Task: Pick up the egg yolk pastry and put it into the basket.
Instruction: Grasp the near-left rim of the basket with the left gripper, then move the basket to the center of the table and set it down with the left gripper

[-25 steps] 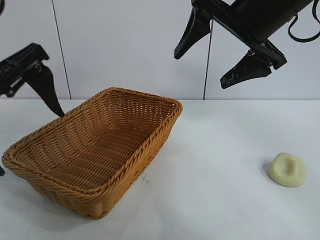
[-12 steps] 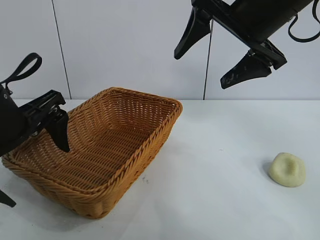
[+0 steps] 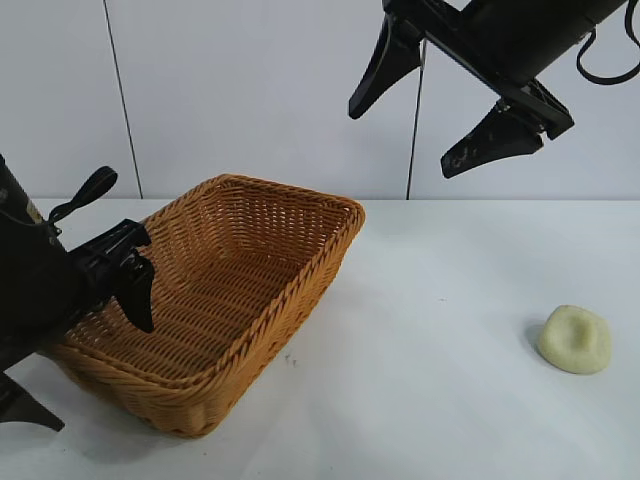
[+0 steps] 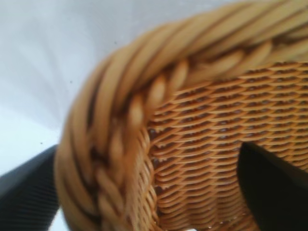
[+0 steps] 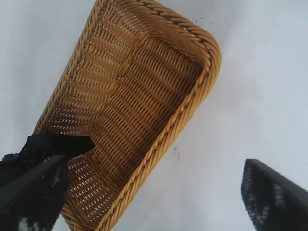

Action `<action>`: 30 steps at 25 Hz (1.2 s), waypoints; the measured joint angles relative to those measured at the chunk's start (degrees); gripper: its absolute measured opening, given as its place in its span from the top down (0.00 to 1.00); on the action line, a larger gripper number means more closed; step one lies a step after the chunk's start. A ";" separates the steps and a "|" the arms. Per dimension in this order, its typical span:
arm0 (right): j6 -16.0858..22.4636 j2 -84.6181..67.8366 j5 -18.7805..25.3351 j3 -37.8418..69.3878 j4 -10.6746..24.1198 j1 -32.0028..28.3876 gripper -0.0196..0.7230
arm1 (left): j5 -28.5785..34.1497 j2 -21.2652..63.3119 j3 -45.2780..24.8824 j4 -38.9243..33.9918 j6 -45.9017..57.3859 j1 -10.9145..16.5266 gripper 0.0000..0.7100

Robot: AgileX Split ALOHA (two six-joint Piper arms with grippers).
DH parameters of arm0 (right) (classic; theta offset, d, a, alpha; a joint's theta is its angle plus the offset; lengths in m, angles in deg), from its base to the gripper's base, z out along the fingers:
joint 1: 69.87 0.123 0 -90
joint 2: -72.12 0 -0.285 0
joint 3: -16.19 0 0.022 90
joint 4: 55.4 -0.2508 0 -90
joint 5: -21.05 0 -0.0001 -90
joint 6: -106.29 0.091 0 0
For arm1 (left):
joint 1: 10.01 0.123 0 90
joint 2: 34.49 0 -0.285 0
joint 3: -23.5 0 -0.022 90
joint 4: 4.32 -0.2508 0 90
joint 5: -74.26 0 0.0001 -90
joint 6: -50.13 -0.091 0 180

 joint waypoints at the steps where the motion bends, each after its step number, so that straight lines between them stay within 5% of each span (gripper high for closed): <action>1: 0.00 0.00 0.06 0.00 0.00 0.00 0.04 | -0.22 0.13 0.00 0.16 0.01 0.07 0.87; 7: 0.00 0.00 0.06 0.00 0.00 0.00 0.04 | 3.03 4.68 1.42 -0.24 -11.25 4.41 0.87; 13: 0.00 0.00 0.10 0.00 0.00 0.00 0.04 | 15.94 5.16 12.19 2.94 -35.89 10.57 0.88; 23: 0.00 0.00 0.49 0.00 0.00 0.00 0.04 | 36.82 -9.49 36.07 6.48 -61.52 11.05 0.88; 30: 0.00 0.00 1.18 0.00 0.00 0.00 0.04 | 38.35 -17.16 41.82 9.40 -66.50 11.05 0.88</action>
